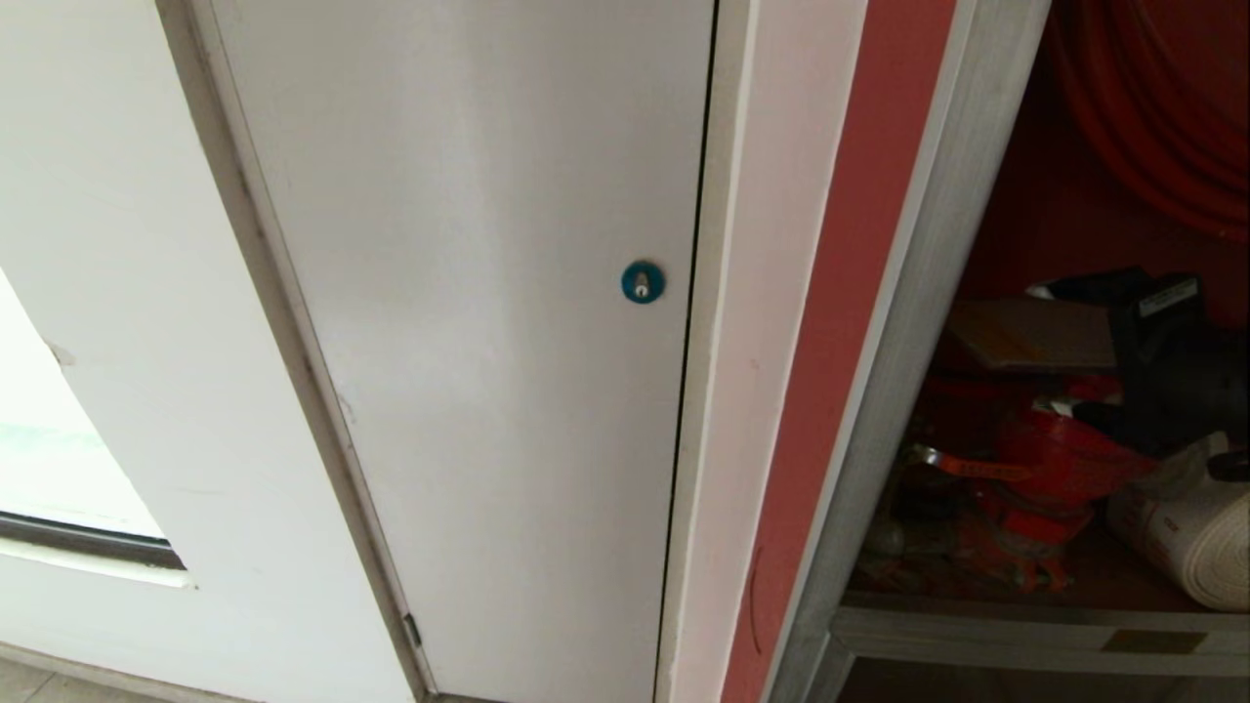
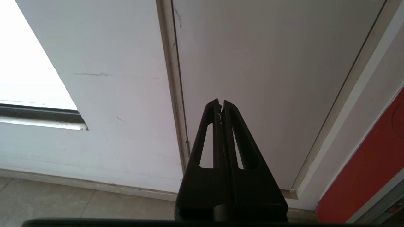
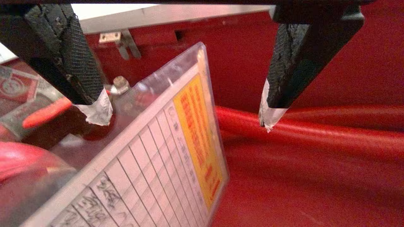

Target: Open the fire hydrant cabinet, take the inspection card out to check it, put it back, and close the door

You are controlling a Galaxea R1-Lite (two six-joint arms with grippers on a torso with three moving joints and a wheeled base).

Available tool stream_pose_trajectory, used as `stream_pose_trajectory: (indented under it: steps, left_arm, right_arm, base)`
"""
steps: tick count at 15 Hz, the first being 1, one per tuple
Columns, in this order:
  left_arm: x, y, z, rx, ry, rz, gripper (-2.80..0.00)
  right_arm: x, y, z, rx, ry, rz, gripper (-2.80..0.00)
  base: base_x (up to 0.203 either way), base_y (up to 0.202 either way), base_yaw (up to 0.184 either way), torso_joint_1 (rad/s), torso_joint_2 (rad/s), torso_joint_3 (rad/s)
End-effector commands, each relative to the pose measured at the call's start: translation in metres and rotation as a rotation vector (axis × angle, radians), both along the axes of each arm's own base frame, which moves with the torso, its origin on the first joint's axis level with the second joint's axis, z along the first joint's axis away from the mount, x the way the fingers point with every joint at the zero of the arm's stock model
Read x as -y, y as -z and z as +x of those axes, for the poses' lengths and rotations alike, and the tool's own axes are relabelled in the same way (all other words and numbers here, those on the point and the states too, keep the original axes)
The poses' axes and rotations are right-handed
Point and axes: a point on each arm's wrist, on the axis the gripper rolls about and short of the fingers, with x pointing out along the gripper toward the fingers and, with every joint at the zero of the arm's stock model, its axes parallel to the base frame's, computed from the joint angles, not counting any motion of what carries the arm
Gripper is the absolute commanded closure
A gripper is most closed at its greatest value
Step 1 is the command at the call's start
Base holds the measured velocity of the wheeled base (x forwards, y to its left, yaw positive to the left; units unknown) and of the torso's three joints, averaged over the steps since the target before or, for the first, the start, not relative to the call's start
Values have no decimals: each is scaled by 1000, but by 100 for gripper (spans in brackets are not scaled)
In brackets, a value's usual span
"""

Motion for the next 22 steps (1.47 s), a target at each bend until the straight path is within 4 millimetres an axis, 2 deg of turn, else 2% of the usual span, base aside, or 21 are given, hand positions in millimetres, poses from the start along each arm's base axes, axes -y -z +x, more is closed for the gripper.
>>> stream_pose_trajectory:
  steps: [1,3,4,16,19,22]
  left_arm:
    - [0,0,0,-1,0,0,0]
    - [0,0,0,-2,0,0,0]
    - [0,0,0,-2,-1,0,0]
    - [0,0,0,-1,-1,0,0]
    - [0,0,0,-2,-1,0,0]
    - [0,0,0,-2,0,0,0]
  right_arm:
    - [-2,0,2,-2,-4,4,-280]
    - [-2,0,3,0,-4,4,-280]
    - [-2,-1,5,1,2,3,0]
    - [-7,0,-1,-5,-6,-5,0]
    - [-8,-5,-13,21,-18,-2,0]
    - [-9,-13,-40,47,-39,1,0]
  base:
    - [0,0,0,0,0,0]
    - [0,0,0,0,0,0]
    - [0,0,0,0,0,0]
    - [0,0,0,0,0,0]
    - [0,0,0,0,0,0]
    - [0,0,0,0,0,0]
